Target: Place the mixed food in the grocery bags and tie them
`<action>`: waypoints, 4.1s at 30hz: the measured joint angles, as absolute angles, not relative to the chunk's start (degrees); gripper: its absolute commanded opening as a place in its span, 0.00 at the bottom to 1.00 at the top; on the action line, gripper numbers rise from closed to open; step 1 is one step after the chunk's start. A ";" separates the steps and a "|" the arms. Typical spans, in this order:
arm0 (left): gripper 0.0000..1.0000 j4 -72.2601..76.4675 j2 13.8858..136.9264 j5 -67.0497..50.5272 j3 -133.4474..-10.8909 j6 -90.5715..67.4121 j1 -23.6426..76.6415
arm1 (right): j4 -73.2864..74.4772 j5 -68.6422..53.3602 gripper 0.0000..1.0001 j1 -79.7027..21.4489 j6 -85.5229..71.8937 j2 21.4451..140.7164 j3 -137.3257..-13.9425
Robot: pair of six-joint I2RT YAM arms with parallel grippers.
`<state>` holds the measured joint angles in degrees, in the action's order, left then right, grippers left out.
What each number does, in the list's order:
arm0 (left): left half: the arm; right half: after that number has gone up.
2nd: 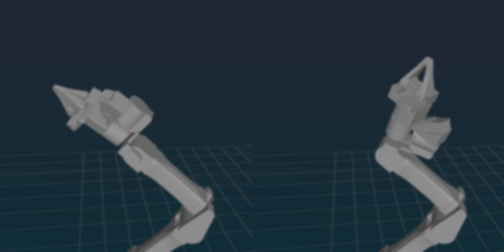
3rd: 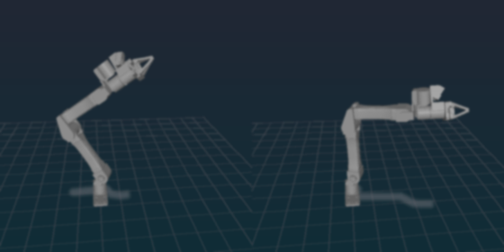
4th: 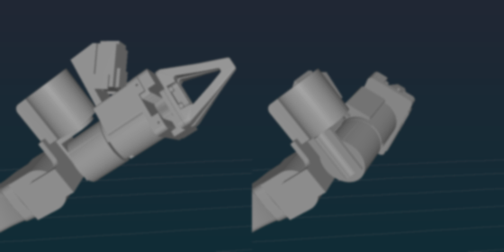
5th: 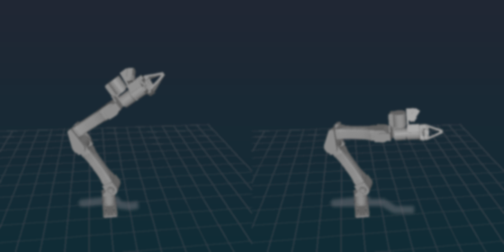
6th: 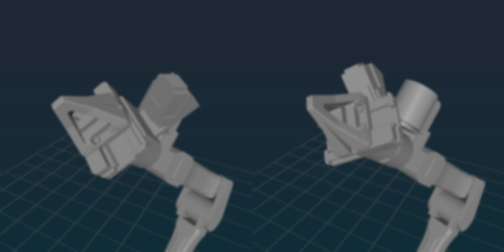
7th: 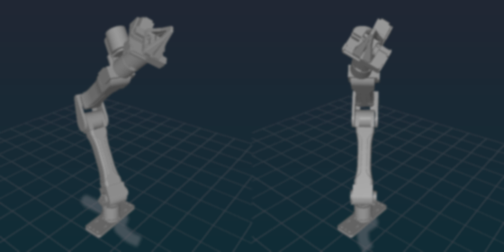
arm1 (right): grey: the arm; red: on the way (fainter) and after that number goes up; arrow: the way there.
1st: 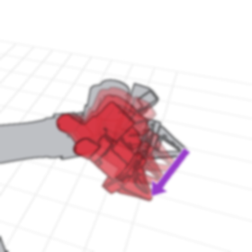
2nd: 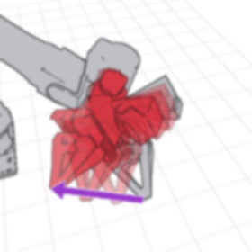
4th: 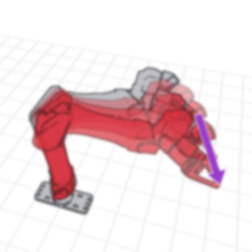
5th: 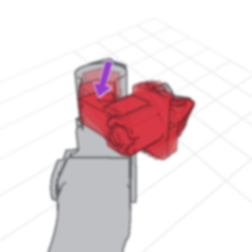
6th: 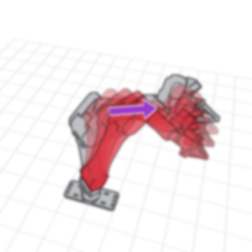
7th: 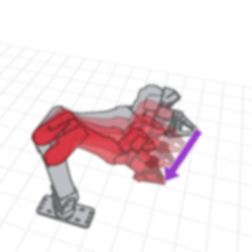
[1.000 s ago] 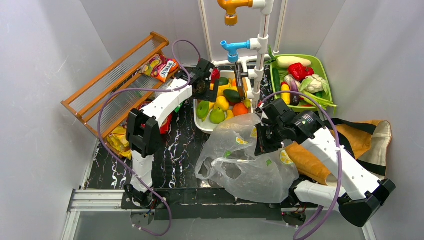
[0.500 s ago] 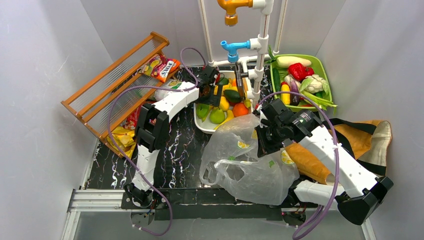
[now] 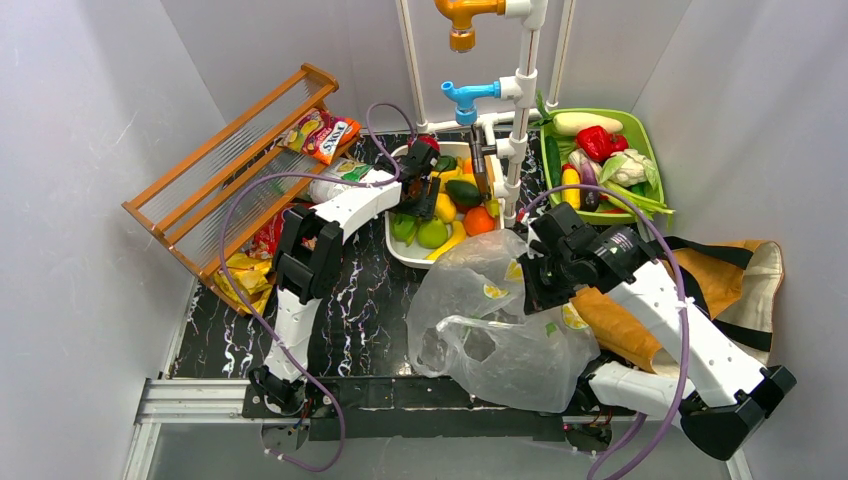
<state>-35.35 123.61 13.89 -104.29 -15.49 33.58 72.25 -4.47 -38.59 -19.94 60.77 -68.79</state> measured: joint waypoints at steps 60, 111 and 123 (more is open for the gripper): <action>0.00 -40.38 61.54 -6.20 -89.56 -22.15 33.21 | 73.73 -22.96 0.01 -39.53 -35.70 80.99 -99.00; 0.00 -26.39 61.39 -26.59 -78.83 -29.58 43.35 | 77.73 -21.30 0.01 -41.21 -43.18 92.36 -117.67; 0.27 -22.11 63.33 -27.64 -77.30 -31.03 43.38 | 77.43 -23.33 0.01 -41.21 -43.09 92.33 -117.36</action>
<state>-22.11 63.33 -27.64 -77.30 -31.03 43.38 77.43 -23.33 -41.21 -43.09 92.33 -117.36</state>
